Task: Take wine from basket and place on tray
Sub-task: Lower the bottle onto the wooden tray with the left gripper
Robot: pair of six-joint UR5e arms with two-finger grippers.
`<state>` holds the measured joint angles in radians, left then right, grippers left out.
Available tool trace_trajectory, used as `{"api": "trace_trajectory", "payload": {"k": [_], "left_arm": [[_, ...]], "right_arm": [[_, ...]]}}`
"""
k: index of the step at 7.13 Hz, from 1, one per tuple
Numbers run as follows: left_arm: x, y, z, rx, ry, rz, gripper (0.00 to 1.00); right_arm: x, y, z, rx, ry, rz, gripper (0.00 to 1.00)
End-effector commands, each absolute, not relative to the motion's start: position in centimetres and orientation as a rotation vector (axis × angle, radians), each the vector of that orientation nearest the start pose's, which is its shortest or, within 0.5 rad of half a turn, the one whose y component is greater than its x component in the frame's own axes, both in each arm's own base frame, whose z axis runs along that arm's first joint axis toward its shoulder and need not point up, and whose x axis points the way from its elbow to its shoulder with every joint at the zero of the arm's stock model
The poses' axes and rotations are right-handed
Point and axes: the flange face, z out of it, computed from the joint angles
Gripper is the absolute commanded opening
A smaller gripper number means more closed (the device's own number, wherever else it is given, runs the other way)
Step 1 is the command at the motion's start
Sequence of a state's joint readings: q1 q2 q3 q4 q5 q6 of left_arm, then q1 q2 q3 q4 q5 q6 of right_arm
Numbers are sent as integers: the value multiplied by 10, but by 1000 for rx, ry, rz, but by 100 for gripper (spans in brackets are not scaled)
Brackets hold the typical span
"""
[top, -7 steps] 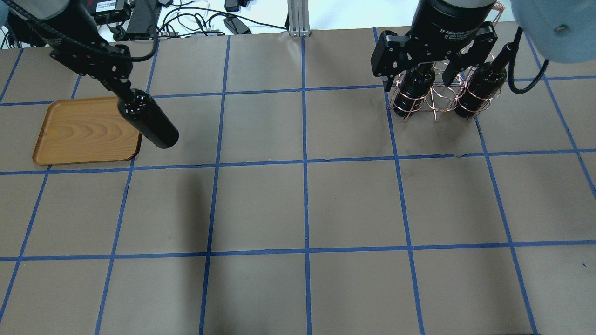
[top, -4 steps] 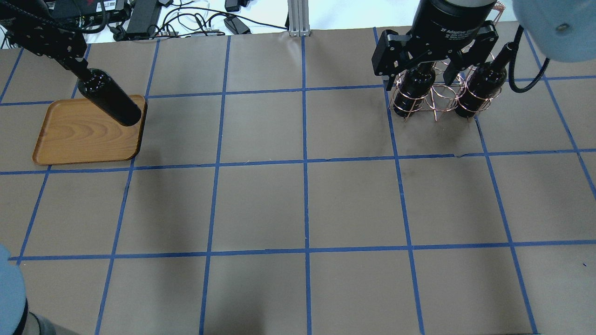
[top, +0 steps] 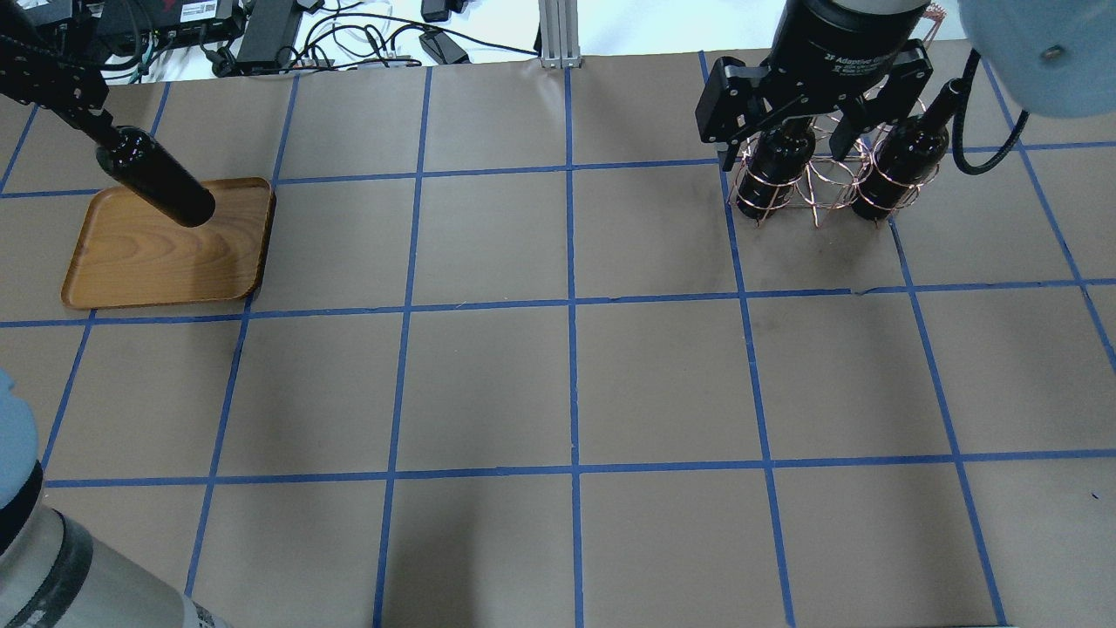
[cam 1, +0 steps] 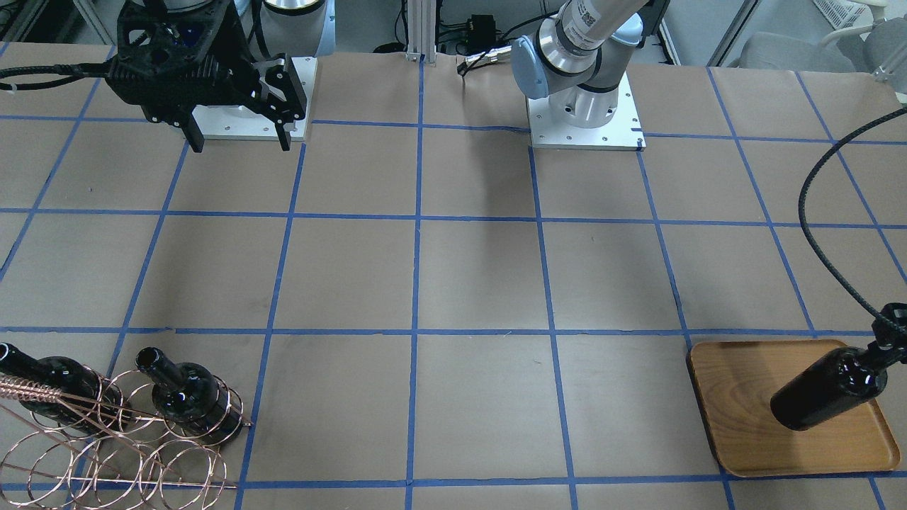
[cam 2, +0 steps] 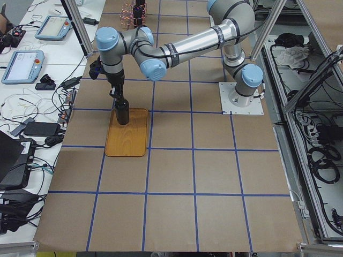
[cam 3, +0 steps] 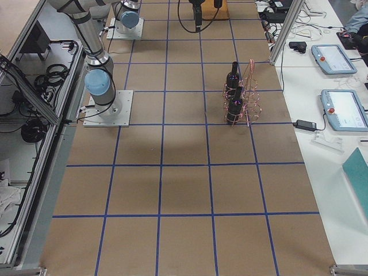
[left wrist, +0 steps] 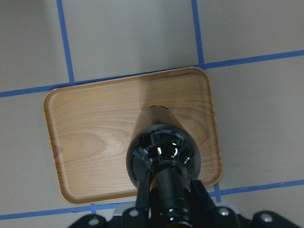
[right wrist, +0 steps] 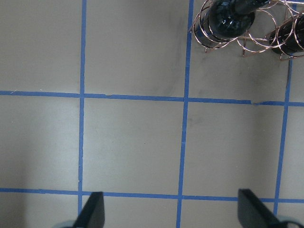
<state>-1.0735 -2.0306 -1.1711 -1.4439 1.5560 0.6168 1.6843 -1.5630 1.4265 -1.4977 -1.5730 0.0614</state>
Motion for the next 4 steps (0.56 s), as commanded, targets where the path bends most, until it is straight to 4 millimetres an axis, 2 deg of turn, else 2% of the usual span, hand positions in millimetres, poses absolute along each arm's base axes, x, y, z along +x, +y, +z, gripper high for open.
{"api": "trace_trajectory", "payload": {"k": [1,3,4], "left_arm": [[236,-665,411,171,3122,-72,0],[241,-669,400,164,3130,-71,0],[241,-670,397,155,3133,-65,4]], "right_arm": [[188,-479,547,-82,3137,-94,100],[188,-479,547,-84,3137,-92,100],[188,-479,547,-84,3137,-92,100]]}}
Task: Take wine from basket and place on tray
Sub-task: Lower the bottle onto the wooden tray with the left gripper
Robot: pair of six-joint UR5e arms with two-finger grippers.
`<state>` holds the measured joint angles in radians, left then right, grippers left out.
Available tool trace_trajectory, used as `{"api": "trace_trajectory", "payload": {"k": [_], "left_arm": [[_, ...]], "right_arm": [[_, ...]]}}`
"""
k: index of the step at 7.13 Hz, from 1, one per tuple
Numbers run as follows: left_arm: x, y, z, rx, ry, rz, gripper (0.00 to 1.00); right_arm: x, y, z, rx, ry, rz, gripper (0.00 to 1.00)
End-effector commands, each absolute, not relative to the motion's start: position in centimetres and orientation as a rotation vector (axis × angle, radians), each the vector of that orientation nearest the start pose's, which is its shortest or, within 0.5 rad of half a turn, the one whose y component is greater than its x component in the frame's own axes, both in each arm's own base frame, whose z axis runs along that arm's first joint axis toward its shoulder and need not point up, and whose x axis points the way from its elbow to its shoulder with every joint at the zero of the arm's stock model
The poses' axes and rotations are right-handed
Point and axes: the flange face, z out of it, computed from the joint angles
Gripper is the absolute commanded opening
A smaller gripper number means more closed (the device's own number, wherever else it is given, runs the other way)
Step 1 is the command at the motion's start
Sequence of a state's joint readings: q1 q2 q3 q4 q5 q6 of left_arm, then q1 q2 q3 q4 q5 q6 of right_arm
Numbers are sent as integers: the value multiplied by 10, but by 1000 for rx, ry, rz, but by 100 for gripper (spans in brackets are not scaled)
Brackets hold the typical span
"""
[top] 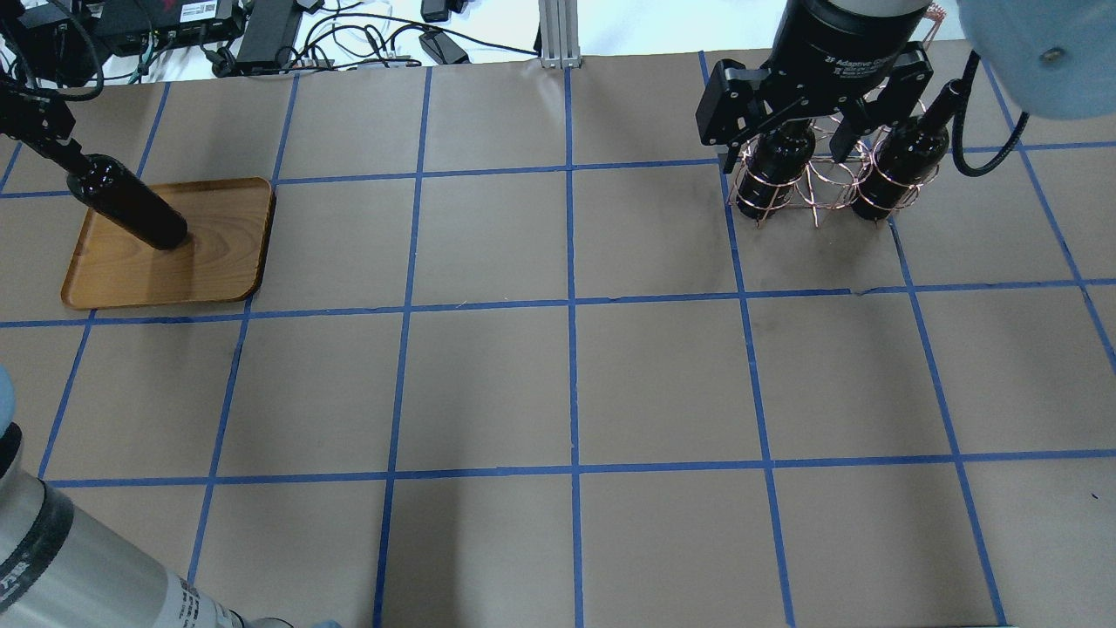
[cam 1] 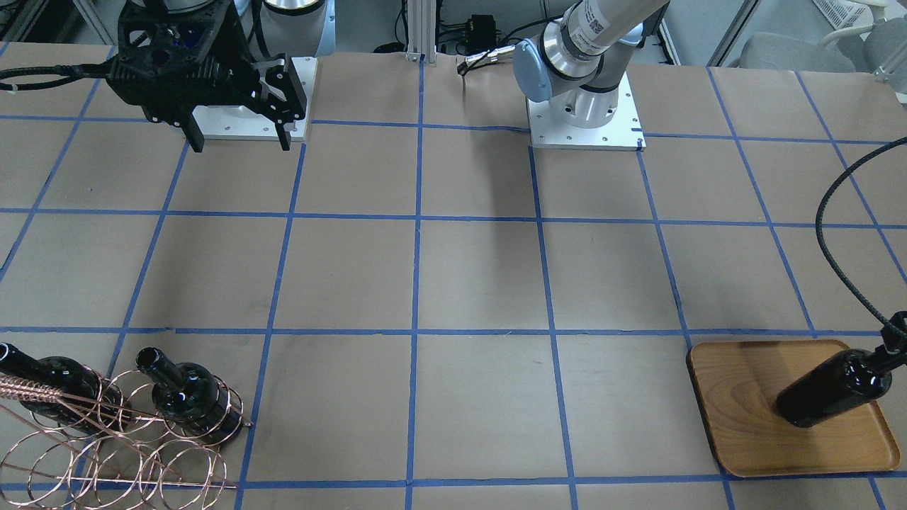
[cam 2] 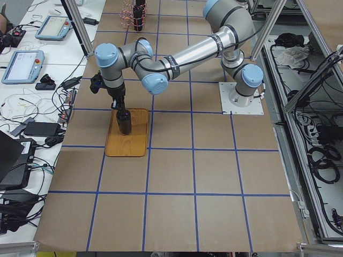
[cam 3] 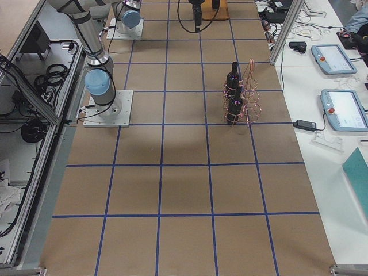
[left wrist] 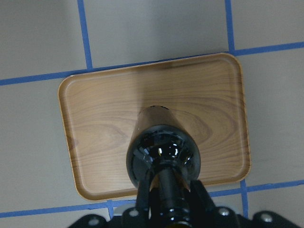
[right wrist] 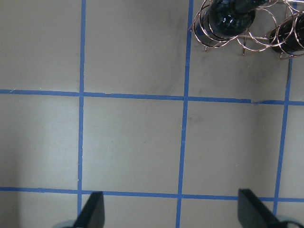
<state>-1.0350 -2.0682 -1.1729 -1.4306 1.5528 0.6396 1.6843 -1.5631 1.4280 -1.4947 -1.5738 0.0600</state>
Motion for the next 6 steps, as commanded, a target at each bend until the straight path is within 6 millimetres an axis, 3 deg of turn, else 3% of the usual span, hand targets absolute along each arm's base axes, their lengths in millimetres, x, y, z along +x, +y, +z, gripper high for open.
{"api": "trace_trajectory", "payload": {"k": [1,2,3,4,5,6], "left_arm": [[242,-669,398,155,3133,-71,44],[241,-669,399,155,3135,-79,83],[236,-661,416,152,3118,-99,100],[217,-652,443,176,3097,-112,100],[201,-628,476,177,3113,-77,100],[172,-604,505,78,3135,-54,100]], "right_arm": [[189,-479,547,-86,3137,-92,100],[189,-479,546,-87,3137,-89,100],[189,-479,547,-91,3137,-92,100],[189,-479,546,-94,3137,-87,100],[189,-479,546,-94,3136,-87,100],[189,-479,547,-94,3135,-91,100]]}}
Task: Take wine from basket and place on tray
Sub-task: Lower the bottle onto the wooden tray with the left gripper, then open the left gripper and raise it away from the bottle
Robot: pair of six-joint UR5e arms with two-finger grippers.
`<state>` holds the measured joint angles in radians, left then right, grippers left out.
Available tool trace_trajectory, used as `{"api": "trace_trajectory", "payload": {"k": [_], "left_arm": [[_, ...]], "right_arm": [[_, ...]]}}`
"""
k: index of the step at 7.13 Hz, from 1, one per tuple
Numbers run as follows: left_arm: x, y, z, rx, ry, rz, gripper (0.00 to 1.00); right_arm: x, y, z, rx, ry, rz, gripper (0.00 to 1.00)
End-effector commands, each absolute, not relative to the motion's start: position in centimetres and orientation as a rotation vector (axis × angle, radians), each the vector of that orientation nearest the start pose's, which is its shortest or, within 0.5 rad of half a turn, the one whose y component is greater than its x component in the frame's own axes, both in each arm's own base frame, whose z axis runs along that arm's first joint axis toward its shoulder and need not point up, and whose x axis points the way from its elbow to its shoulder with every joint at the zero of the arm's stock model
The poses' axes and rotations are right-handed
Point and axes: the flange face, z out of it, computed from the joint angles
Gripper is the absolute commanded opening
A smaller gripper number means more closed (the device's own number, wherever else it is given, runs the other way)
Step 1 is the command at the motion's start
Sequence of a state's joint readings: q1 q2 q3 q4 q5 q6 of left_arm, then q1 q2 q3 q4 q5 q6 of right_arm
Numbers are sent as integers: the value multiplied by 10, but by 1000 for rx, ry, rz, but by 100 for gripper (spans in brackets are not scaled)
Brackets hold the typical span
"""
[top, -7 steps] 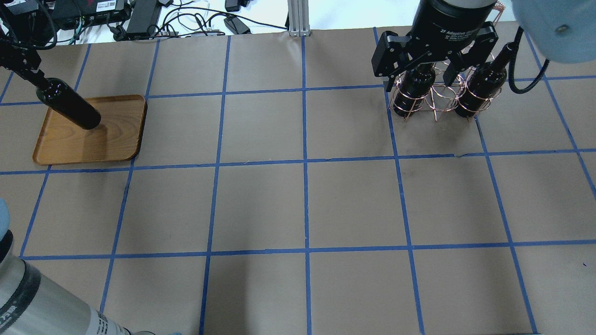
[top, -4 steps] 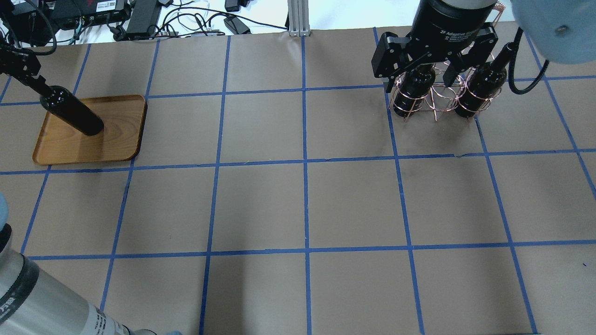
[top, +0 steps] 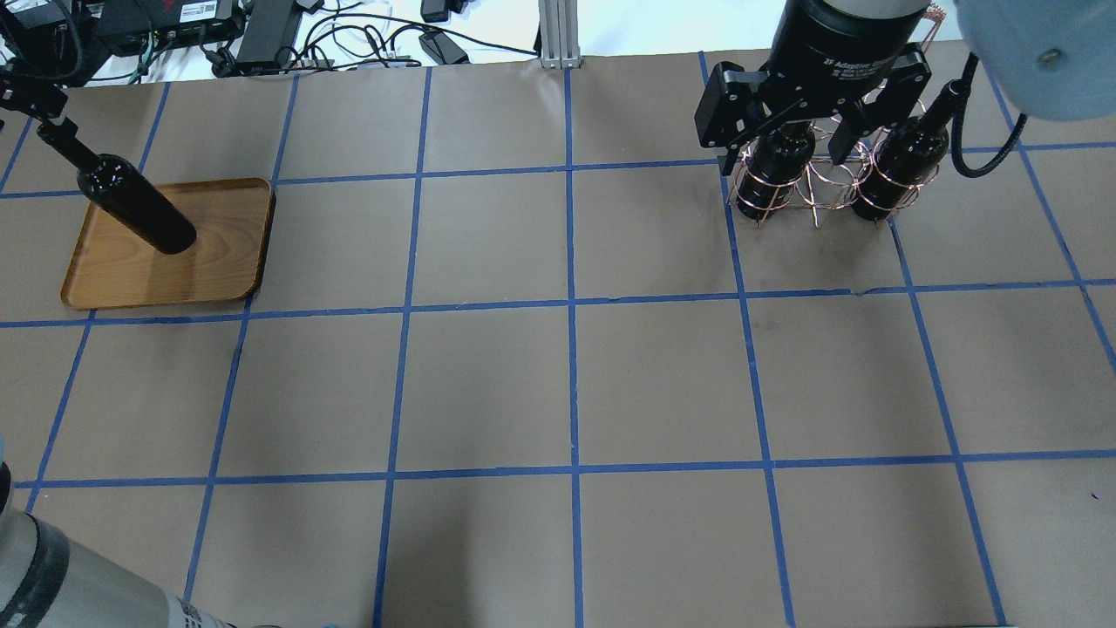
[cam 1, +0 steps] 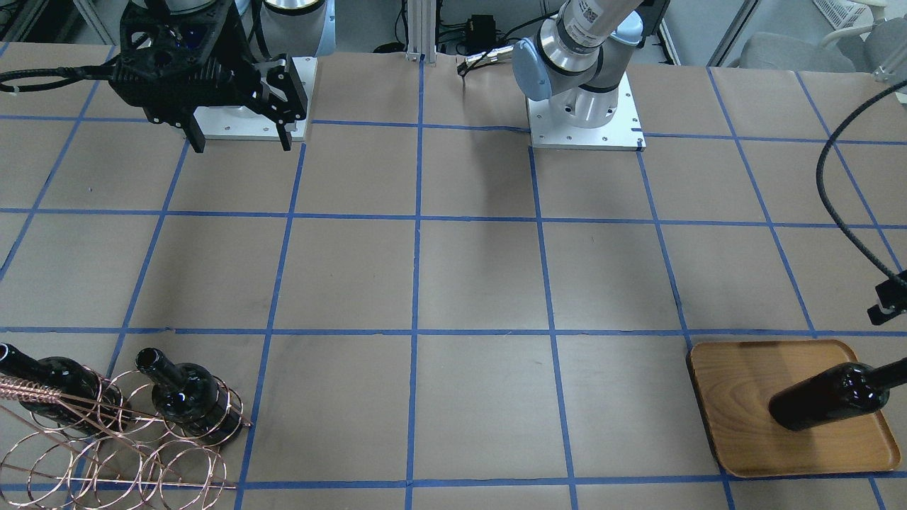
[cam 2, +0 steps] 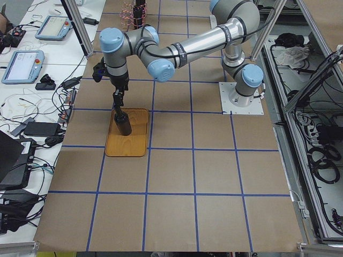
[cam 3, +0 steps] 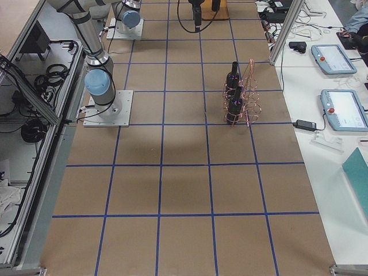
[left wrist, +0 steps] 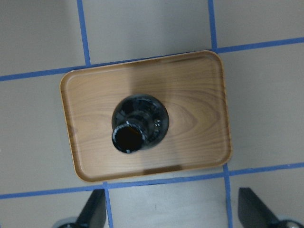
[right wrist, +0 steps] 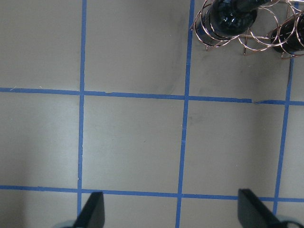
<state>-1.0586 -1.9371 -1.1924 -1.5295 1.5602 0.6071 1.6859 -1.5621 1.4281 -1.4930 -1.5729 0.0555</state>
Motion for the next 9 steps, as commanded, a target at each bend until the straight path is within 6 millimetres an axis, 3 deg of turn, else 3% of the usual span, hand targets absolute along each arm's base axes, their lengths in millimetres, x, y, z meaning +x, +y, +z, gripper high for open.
{"api": "trace_trajectory", "payload": {"k": [1,2,4,6,7,9], "left_arm": [[125,-584,528,42,3137,-77,100],[68,-565,541,68,3132,-99,100],[-22,-535,545,-1,3144,-113,100],[-92,-508,558,-29,3155,-150,100],[-116,-495,550,34,3153,-125,100],[-125,-481,550,71,3152,-127,100]], "right_arm": [[189,-479,547,-94,3135,-91,100],[189,-479,546,-94,3136,-89,100],[189,-479,546,-94,3136,-87,100],[189,-479,546,-94,3136,-89,100],[189,-478,546,-94,3136,-87,100],[189,-479,545,-94,3136,-82,100]]}}
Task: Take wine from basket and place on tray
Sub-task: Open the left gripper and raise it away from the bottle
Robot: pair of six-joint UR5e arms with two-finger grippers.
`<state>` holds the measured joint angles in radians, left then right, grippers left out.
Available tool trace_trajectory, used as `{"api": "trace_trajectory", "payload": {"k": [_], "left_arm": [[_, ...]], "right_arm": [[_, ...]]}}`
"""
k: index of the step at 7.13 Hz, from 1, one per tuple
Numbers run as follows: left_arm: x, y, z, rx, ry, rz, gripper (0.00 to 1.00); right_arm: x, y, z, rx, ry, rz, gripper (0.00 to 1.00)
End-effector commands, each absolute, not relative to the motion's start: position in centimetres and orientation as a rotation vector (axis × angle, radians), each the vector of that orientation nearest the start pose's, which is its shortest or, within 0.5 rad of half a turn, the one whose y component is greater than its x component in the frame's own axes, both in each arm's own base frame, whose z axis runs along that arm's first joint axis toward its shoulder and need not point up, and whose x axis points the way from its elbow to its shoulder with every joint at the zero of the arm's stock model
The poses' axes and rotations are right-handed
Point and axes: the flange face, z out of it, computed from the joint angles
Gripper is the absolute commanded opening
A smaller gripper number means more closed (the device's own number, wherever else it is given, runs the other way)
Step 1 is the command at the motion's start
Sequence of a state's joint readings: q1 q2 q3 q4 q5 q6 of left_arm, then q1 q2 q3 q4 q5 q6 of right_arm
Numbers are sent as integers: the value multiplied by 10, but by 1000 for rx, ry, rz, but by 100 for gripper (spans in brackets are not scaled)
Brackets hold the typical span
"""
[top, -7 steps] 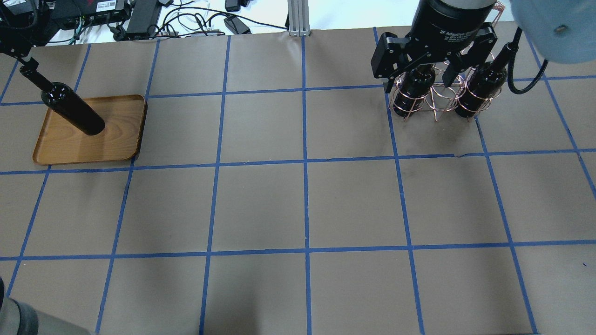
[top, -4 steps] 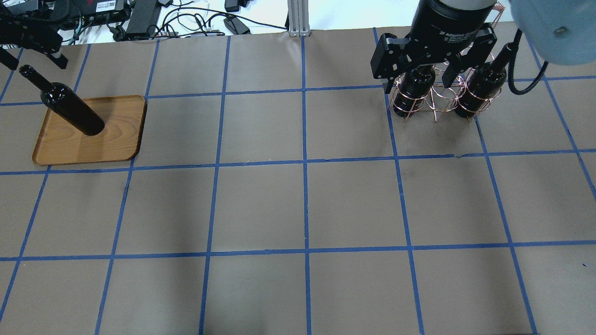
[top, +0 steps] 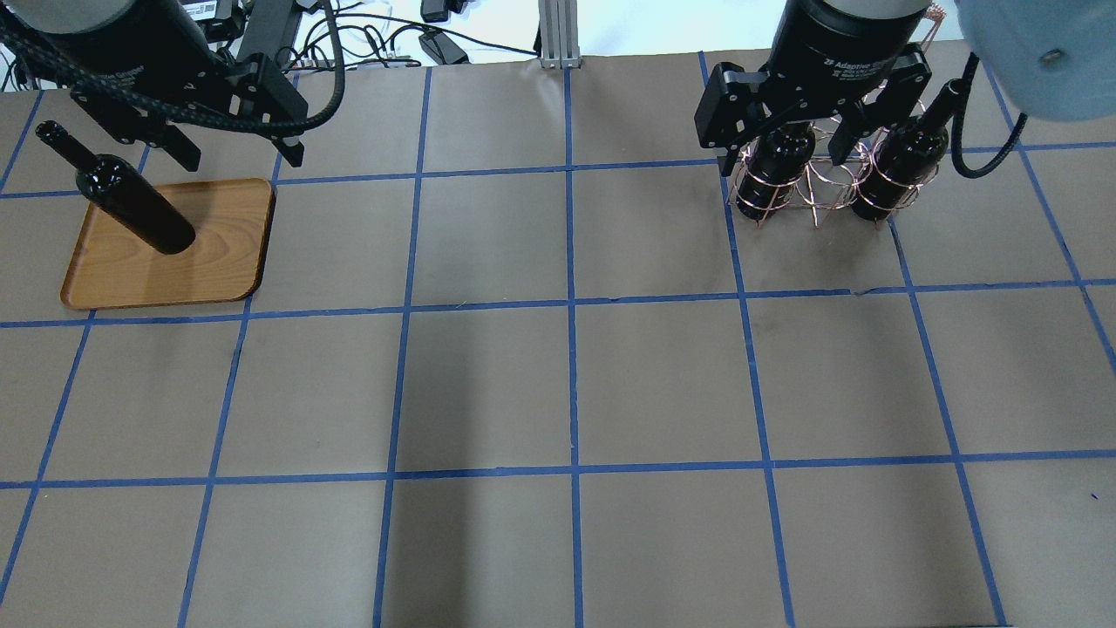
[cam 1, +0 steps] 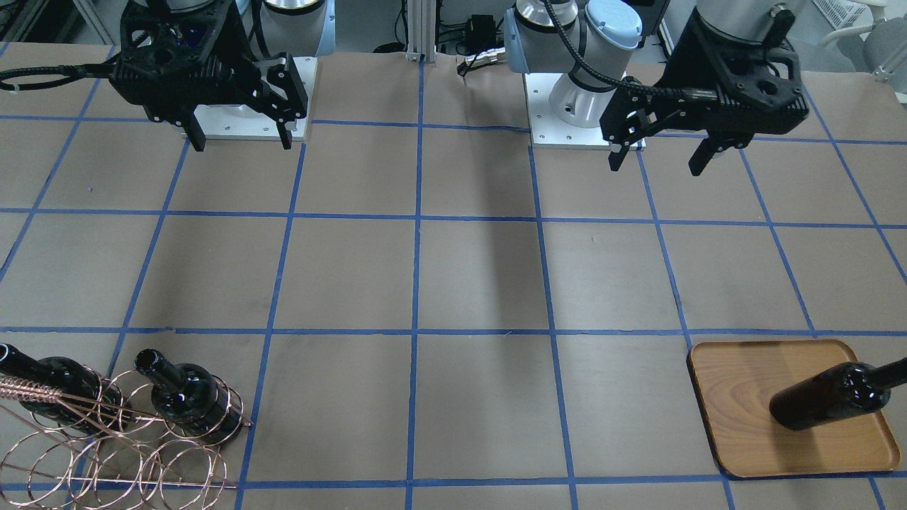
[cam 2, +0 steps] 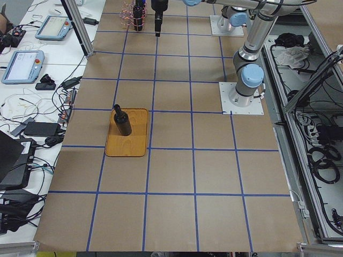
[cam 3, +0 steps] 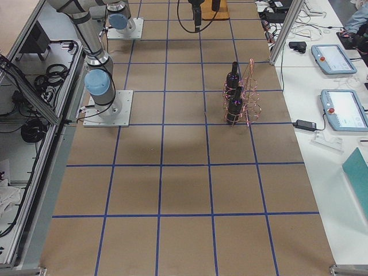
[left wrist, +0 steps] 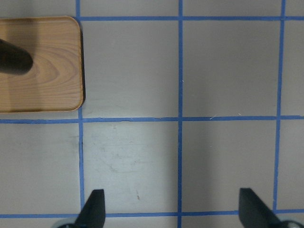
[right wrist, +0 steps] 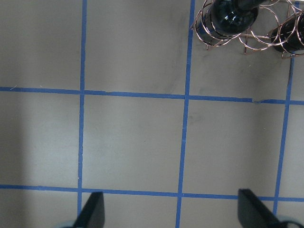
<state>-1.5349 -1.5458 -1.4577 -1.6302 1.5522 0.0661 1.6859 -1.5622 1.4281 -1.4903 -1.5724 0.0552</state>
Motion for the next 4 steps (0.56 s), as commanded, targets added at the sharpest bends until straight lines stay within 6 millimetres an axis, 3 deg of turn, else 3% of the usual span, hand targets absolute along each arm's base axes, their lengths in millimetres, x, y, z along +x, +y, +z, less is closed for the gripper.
{"api": "trace_trajectory", "payload": {"k": [1,4], "left_arm": [[-125,-481,550,69,3150,-124,100],[-125,-481,542,64,3155,-110,100]], "right_arm": [[189,-478,546,-94,3136,-82,100],[189,-479,545,-94,3136,-79,100]]}}
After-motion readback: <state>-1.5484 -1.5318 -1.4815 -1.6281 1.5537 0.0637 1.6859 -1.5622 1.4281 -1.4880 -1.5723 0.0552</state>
